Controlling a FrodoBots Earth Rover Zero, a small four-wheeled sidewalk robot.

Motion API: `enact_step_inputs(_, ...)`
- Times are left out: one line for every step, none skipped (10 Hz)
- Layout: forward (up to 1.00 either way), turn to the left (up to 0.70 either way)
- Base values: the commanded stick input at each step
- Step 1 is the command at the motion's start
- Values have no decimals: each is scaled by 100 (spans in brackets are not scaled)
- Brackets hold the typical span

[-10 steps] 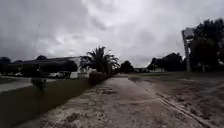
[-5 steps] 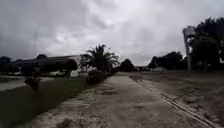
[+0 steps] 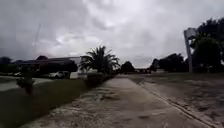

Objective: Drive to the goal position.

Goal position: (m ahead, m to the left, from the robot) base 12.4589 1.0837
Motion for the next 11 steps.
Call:
enact_step_inputs(70, 0)
enact_step_inputs(70, 0)
enact_step_inputs(70, 0)
enact_step_inputs(70, 0)
enact_step_inputs(70, 0)
enact_step_inputs(70, 0)
enact_step_inputs(70, 0)
enact_step_inputs(70, 0)
enact_step_inputs(70, 0)
enact_step_inputs(70, 0)
enact_step_inputs(70, 0)
